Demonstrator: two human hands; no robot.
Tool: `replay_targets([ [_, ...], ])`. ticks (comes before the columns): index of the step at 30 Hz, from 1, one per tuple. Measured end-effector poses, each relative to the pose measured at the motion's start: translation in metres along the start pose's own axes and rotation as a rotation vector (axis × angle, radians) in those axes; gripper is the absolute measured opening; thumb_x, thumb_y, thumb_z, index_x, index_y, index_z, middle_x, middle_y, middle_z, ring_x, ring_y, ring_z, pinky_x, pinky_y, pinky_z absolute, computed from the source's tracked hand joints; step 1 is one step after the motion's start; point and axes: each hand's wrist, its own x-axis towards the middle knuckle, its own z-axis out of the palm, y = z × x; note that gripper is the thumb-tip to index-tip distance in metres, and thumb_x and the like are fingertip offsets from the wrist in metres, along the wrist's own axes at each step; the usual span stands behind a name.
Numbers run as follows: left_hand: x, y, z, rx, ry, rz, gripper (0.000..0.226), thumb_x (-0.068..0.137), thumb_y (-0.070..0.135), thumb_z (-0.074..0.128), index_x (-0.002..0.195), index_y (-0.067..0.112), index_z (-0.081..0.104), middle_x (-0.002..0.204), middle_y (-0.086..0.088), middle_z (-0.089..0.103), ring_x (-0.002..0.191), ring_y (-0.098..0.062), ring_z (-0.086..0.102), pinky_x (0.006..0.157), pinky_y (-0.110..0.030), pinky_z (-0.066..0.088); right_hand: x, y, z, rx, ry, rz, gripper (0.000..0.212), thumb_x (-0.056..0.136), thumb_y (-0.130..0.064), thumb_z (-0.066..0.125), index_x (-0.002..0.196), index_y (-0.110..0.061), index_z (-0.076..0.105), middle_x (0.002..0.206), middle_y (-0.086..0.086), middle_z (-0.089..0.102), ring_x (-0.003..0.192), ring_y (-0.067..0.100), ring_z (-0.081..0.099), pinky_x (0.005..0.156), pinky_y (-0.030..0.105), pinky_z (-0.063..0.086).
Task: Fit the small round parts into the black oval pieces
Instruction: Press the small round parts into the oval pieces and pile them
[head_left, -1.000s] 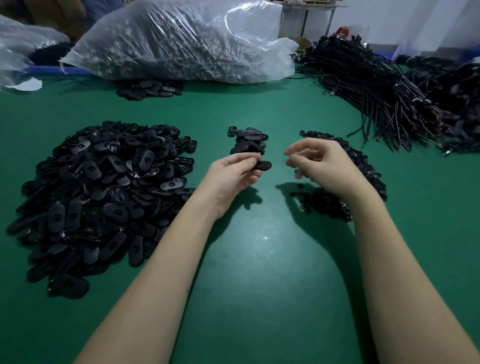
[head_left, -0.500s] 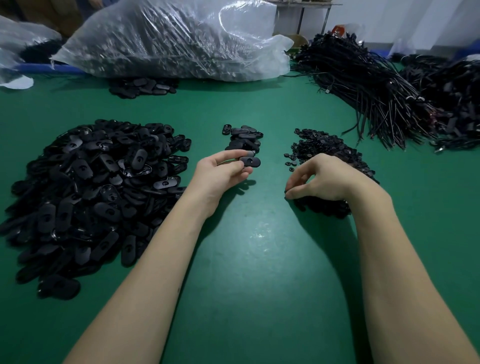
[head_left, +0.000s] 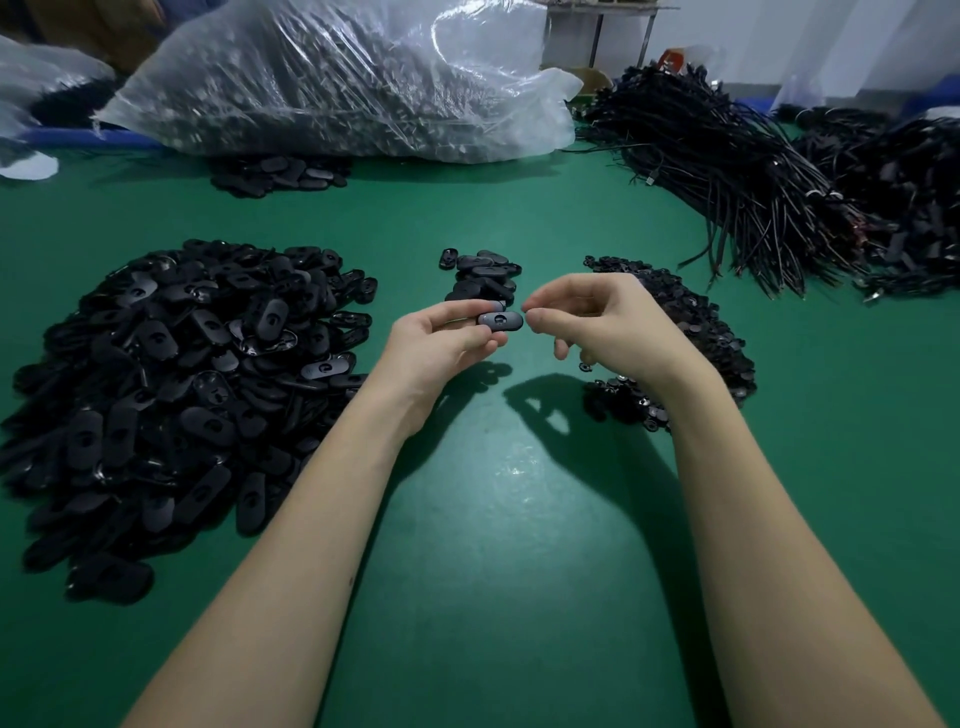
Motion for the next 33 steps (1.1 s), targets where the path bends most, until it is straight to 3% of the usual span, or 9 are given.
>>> replay_targets([
  [3,0.001,0.0,0.0,0.001,-0.002,0.002,0.025,0.091,-0.011,0.062,0.096,0.01,0.073,0.093,-0.008,0.079,0.092,-0.022,0.075,0.079,-0.02,0.057,0.0,0.0,0.005,0.041,-0.004,0.006,0.001,0.093,-0.022,0.075,0.094,-0.023,0.074,0.089,-0.001,0.079,0.064,0.019,0.074,0.049,0.021,0.047],
  [10,0.0,-0.002,0.0,0.029,-0.021,0.018,0.024,0.091,-0.012,0.063,0.102,0.007,0.072,0.105,-0.016,0.075,0.091,-0.022,0.076,0.081,-0.021,0.058,0.003,-0.001,0.013,0.049,0.055,0.046,0.003,0.093,-0.02,0.072,0.093,-0.021,0.075,0.091,-0.009,0.079,0.068,0.019,0.078,0.047,0.019,0.049],
  [16,0.002,-0.004,-0.001,0.098,-0.021,0.067,0.028,0.089,-0.011,0.065,0.111,0.005,0.071,0.108,-0.014,0.075,0.091,-0.022,0.076,0.084,-0.025,0.058,0.005,0.0,0.017,0.028,0.105,0.047,0.008,0.091,-0.01,0.073,0.094,-0.018,0.074,0.077,-0.004,0.078,0.061,0.01,0.073,0.047,0.016,0.048],
  [27,0.002,-0.006,0.001,0.144,-0.031,0.097,0.031,0.088,-0.009,0.068,0.116,0.004,0.07,0.104,-0.013,0.077,0.095,-0.023,0.075,0.086,-0.026,0.058,0.005,-0.001,0.018,-0.003,0.139,0.115,0.006,0.091,-0.015,0.075,0.089,-0.019,0.079,0.072,-0.005,0.077,0.058,0.005,0.069,0.05,0.017,0.048],
  [33,0.003,-0.007,0.0,0.162,-0.043,0.103,0.031,0.086,-0.007,0.071,0.113,0.008,0.072,0.101,-0.01,0.078,0.096,-0.022,0.075,0.087,-0.026,0.057,0.006,-0.002,0.02,-0.045,0.147,0.12,0.005,0.09,-0.016,0.076,0.087,-0.02,0.078,0.059,-0.011,0.069,0.052,0.002,0.062,0.047,0.017,0.045],
])
